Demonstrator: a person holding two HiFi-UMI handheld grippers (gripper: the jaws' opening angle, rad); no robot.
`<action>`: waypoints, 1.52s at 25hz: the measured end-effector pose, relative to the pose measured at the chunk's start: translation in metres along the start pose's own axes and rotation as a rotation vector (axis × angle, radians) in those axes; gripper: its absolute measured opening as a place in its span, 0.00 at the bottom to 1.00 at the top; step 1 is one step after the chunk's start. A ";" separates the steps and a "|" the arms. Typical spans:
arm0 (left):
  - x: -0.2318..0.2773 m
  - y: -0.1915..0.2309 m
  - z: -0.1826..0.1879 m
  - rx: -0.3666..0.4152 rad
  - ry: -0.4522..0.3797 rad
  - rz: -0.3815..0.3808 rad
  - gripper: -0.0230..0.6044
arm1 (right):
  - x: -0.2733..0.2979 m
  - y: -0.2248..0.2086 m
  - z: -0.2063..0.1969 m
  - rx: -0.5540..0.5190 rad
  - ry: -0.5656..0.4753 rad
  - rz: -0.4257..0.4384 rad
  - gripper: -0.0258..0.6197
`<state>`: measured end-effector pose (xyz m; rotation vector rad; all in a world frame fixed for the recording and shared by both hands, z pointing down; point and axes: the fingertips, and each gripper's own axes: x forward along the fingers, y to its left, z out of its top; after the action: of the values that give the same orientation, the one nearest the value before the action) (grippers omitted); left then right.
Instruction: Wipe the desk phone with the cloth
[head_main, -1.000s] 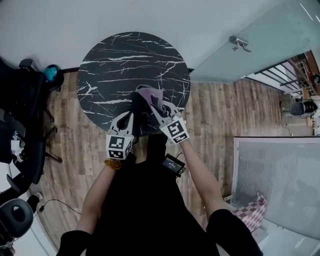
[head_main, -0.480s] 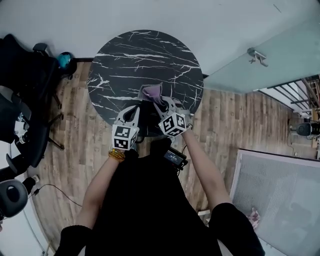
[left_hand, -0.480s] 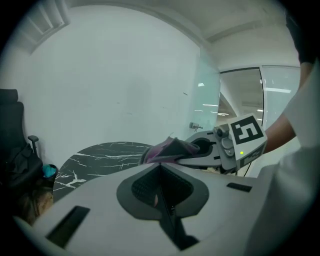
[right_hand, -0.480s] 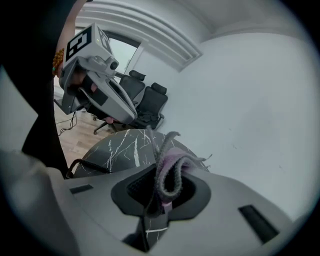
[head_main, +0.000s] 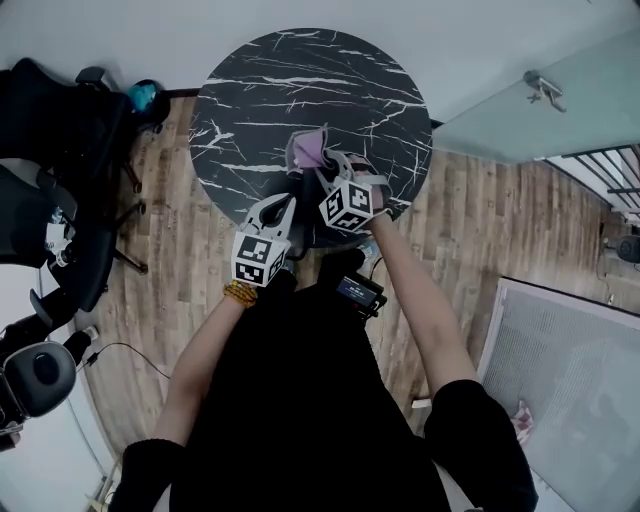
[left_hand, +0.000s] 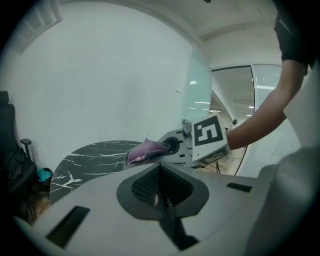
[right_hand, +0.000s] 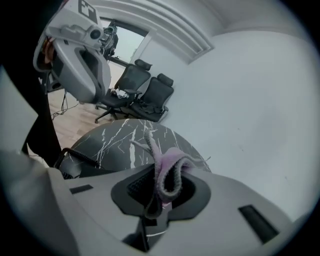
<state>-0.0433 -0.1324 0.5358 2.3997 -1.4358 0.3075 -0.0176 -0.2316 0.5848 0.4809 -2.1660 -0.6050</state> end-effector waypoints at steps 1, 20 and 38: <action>-0.001 -0.002 0.001 0.001 -0.006 -0.008 0.06 | 0.004 0.004 -0.005 -0.015 0.019 0.017 0.13; -0.004 -0.001 -0.007 0.001 0.001 -0.026 0.06 | 0.035 0.058 -0.058 0.190 0.223 0.234 0.13; -0.007 0.008 -0.007 -0.003 -0.002 -0.022 0.06 | 0.034 0.076 -0.058 0.304 0.262 0.315 0.13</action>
<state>-0.0540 -0.1274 0.5410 2.4116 -1.4090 0.2978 -0.0014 -0.2031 0.6807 0.3441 -2.0287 -0.0348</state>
